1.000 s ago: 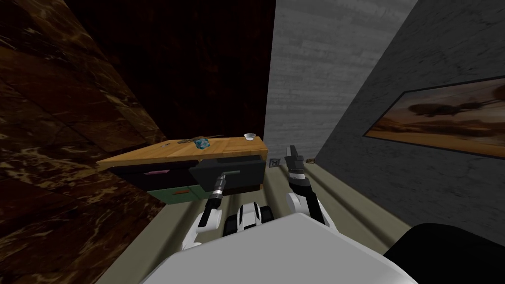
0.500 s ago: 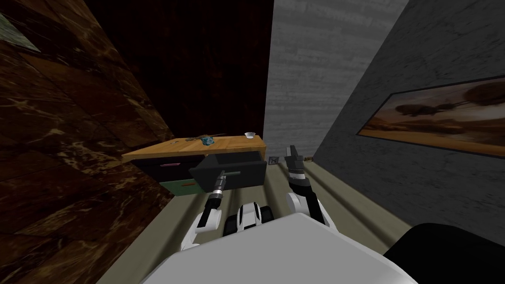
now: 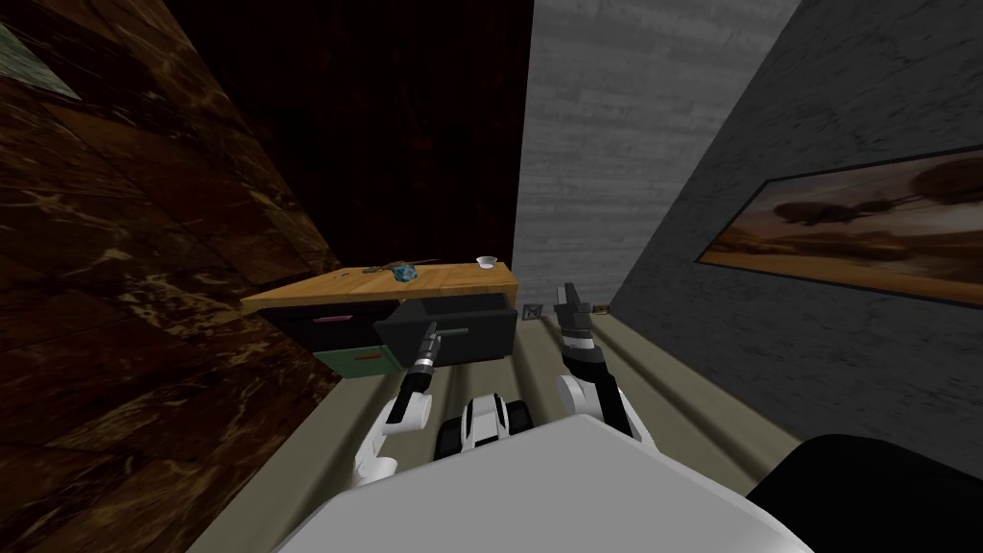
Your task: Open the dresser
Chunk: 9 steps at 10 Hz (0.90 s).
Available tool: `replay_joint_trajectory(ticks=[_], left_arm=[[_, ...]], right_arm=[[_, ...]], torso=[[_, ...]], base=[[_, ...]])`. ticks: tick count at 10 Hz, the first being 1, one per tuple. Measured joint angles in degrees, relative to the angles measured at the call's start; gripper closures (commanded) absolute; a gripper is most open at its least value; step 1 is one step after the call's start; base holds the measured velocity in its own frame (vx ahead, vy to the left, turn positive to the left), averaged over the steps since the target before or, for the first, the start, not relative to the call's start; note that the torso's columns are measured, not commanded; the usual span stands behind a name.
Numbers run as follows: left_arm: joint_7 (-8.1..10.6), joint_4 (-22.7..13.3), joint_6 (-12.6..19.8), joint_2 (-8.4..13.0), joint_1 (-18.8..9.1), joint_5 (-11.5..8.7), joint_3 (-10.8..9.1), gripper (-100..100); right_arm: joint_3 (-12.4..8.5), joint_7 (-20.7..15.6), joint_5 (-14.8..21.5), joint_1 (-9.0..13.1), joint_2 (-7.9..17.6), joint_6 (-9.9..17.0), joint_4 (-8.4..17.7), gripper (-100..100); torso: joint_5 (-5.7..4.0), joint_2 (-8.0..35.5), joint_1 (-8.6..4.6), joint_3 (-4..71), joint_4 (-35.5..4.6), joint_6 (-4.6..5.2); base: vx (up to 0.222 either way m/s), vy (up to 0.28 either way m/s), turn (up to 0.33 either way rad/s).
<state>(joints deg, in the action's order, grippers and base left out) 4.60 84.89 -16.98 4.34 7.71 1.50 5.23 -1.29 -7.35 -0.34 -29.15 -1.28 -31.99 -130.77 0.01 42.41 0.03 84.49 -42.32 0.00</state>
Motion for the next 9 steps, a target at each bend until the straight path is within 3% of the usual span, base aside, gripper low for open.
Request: replay_joint_trajectory(ticks=[3, 4, 9], left_arm=[[0.39, 2.7, 4.73, 0.48, -0.99, -0.19, -0.04, -100], [0.44, 2.74, 5.14, 0.49, -0.98, -0.2, -0.02, 0], [0.44, 2.44, 5.36, 0.49, -0.75, -0.2, 0.02, 0]], right_arm=[[0.0, 0.0, 0.0, 0.0, 0.0, 0.0, 0.0, 0], [0.0, 0.0, 0.0, 0.0, 0.0, 0.0, 0.0, 0], [0.0, 0.0, 0.0, 0.0, 0.0, 0.0, 0.0, 0]], torso=[[-0.17, 0.18, -0.1, -0.08, -0.33, -0.07], [-0.12, 0.14, -0.11, -0.08, -0.22, -0.06], [-0.03, -0.09, -0.05, 0.06, 0.0, 0.0]], base=[[-0.037, 0.0, 0.0], [0.0, 0.0, 0.0], [0.0, 0.0, 0.0]])
